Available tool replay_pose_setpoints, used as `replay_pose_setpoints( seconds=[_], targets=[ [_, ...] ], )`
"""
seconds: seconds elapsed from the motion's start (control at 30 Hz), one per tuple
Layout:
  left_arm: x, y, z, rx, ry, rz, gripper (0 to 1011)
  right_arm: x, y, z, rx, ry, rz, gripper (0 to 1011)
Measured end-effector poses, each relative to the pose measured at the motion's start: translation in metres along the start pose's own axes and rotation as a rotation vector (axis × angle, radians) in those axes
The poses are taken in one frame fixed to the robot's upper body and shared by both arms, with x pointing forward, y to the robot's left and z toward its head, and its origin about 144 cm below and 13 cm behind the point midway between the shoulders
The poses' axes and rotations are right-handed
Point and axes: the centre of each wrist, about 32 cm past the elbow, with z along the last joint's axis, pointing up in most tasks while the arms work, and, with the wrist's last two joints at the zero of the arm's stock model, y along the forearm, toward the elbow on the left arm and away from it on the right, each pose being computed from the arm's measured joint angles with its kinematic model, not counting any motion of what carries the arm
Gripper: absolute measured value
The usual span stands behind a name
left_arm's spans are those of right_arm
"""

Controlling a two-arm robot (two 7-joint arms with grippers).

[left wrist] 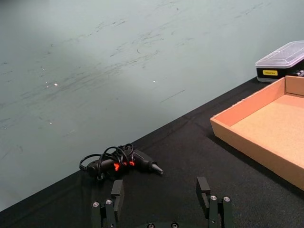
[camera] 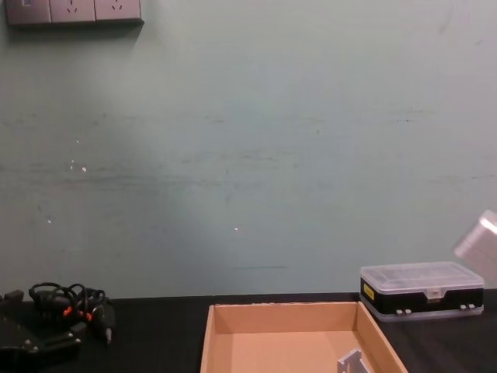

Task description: Use one hand to pick up the angle iron from the table and place it into the box.

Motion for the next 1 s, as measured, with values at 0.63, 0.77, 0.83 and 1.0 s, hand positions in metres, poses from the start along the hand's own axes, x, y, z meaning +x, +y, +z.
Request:
replay_pose_setpoints(
  seconds=[0.63, 0.77, 0.83, 1.0],
  targets=[
    [0.0000, 0.0000, 0.0000, 0.000, 0.000, 0.000, 1000, -0.0010, 0.0056, -0.0046, 0.004, 0.015, 0.007, 826],
    [0.0000, 0.0000, 0.0000, 0.000, 0.000, 0.000, 1000, -0.0012, 0.0053, -0.0049, 0.005, 0.014, 0.006, 718],
    [0.0000, 0.0000, 0.0000, 0.000, 0.000, 0.000, 1000, -0.0014, 0.0047, -0.0051, 0.005, 0.013, 0.005, 640],
    [0.0000, 0.0000, 0.0000, 0.000, 0.000, 0.000, 1000, -0.0019, 0.0037, -0.0052, 0.005, 0.012, 0.005, 504]
  ],
)
